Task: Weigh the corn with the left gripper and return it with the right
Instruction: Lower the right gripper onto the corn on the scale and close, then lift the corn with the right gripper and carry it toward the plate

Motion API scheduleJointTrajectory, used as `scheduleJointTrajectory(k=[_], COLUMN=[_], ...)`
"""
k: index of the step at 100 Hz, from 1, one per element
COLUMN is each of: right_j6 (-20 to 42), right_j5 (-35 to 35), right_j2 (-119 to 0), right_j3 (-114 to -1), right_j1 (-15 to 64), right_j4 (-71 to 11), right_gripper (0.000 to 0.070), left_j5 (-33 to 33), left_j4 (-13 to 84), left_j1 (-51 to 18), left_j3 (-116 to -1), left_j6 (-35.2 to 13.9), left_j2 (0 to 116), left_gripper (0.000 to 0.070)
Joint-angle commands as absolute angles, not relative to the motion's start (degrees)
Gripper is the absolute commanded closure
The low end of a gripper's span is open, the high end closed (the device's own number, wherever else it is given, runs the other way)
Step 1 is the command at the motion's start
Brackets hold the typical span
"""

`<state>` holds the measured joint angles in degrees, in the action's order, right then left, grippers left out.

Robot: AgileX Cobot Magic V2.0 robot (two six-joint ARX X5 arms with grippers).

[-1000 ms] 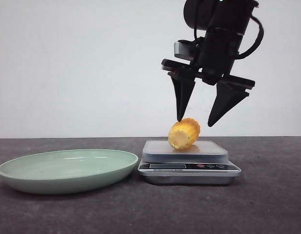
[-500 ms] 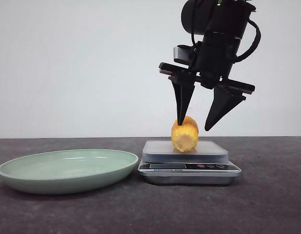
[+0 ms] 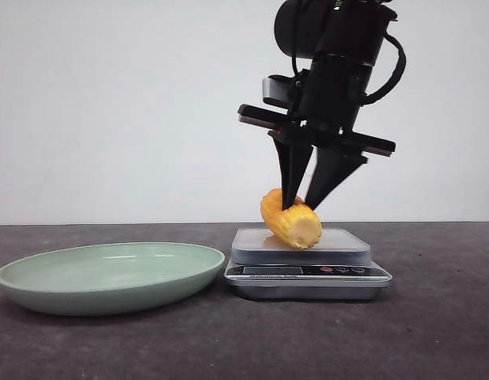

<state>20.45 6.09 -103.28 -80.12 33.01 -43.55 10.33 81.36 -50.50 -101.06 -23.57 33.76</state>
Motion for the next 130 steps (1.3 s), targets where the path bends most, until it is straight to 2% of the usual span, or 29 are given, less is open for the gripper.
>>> scheduleJointTrajectory(k=[1, 22, 34, 57, 90, 130], right_j6=[20.4, 19.7, 19.7, 19.5, 19.6, 23.3], right_j5=[6.2, 5.2, 2.9, 3.0, 9.1, 12.5], right_j2=[-106.3, -104.6, -100.7, -92.4, -85.3, -90.0], right_j3=[-79.8, -80.0, -80.2, -80.4, -80.5, -80.6], right_j1=[34.2, 34.9, 34.3, 34.2, 36.7, 44.1], right_j4=[-46.2, -42.8, -40.2, -33.3, -28.7, -24.0], right_gripper=[0.0700, 0.0700, 0.0700, 0.0700, 0.0700, 0.0700], left_j5=[10.2, 10.2, 10.2, 10.2, 11.0, 12.3], left_j4=[83.3, 83.3, 83.3, 83.3, 83.3, 83.3], left_j1=[-51.0, -51.0, -51.0, -51.0, -51.0, -51.0], left_j3=[-101.9, -101.9, -101.9, -101.9, -101.9, -101.9], left_j6=[-23.7, -23.4, -23.4, -22.8, -21.3, -20.5], left_j2=[34.1, 34.1, 34.1, 34.0, 34.0, 34.0], left_gripper=[0.0696, 0.0696, 0.0696, 0.0696, 0.0696, 0.0696])
